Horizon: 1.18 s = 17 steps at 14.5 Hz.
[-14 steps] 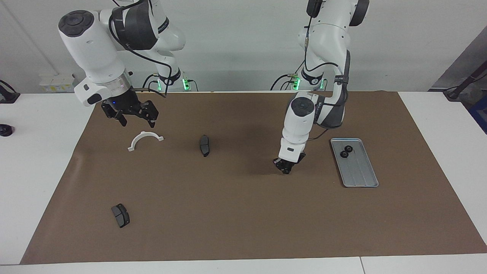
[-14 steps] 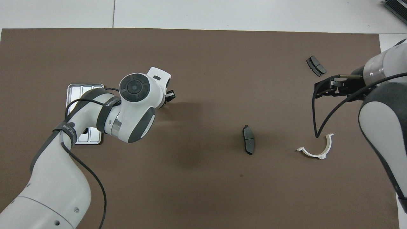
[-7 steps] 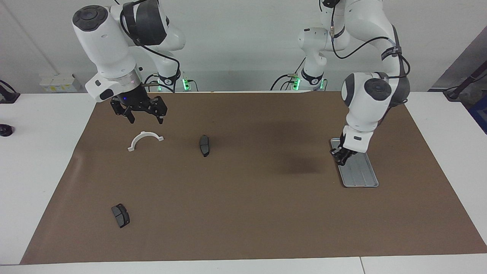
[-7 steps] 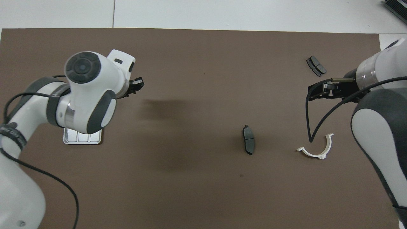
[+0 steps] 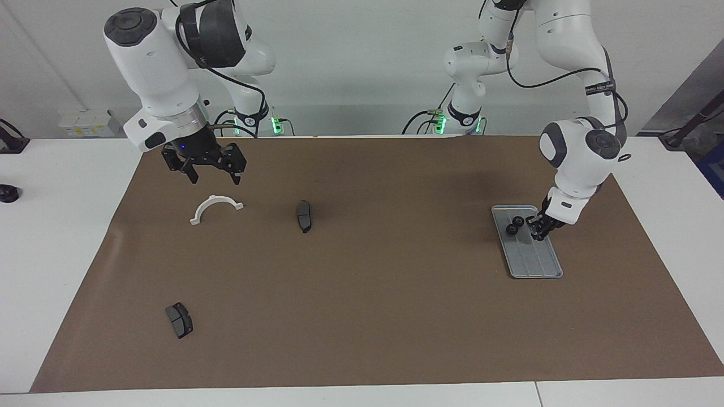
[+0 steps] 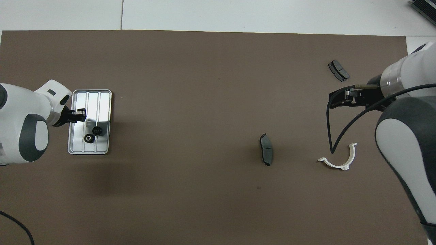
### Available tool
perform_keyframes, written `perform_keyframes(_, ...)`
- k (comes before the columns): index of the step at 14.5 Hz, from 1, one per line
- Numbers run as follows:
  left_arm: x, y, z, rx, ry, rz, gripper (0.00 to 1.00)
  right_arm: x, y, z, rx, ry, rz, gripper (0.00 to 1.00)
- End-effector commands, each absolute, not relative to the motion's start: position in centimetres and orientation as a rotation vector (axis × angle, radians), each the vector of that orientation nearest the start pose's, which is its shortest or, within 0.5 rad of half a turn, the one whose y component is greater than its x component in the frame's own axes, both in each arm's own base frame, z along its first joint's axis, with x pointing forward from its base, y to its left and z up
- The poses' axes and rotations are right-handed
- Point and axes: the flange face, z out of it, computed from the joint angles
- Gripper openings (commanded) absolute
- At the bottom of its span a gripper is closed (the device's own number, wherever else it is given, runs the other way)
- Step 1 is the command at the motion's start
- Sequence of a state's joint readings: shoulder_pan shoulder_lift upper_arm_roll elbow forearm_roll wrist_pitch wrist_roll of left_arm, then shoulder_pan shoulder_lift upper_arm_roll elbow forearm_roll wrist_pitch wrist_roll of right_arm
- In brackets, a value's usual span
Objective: Pick bearing gear from pile to tray
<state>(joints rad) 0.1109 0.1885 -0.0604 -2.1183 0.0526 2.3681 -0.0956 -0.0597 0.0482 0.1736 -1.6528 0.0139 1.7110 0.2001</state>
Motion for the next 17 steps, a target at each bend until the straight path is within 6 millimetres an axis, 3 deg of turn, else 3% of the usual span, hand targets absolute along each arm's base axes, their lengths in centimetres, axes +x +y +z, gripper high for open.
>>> perform_keyframes(1, 55.6, 3.4, 32.7, -3.12, -0.117, -0.111, 0.17, 57.0, 6.0, 57.2, -3.104, 0.17, -0.041, 1.0)
perform_keyframes(2, 55.3, 3.1, 32.3, -3.121, -0.109, -0.106, 0.51, 57.0, 5.8, 57.2, -3.104, 0.173, -0.039, 1.0)
perform_keyframes(3, 55.0, 2.5, 31.9, -3.122, -0.097, -0.101, 0.97, 57.0, 5.3, 57.2, -3.103, 0.185, -0.039, 1.0)
perform_keyframes(7, 56.1, 2.7, 33.1, -3.12, -0.076, -0.144, 1.0, 57.1, 5.1, 57.1, -3.101, 0.183, -0.036, 1.0)
perform_keyframes(10, 56.8, 1.6, 37.0, -3.108, 0.119, -0.102, 1.0, 57.1, 5.1, 57.2, -3.099, 0.183, -0.038, 1.0)
perform_keyframes(11, 56.8, 0.1, 38.0, -3.103, 0.205, -0.068, 1.0, 57.1, 5.1, 57.2, -3.099, 0.183, -0.038, 1.0)
perform_keyframes(14, 57.8, -2.2, 42.4, -3.102, 0.248, -0.04, 1.0, 57.1, 5.1, 57.2, -3.099, 0.183, -0.038, 1.0)
perform_keyframes(17, 58.7, -2.3, 47.5, -3.104, 0.242, 0.008, 1.0, 57.1, 5.1, 57.2, -3.099, 0.183, -0.038, 1.0)
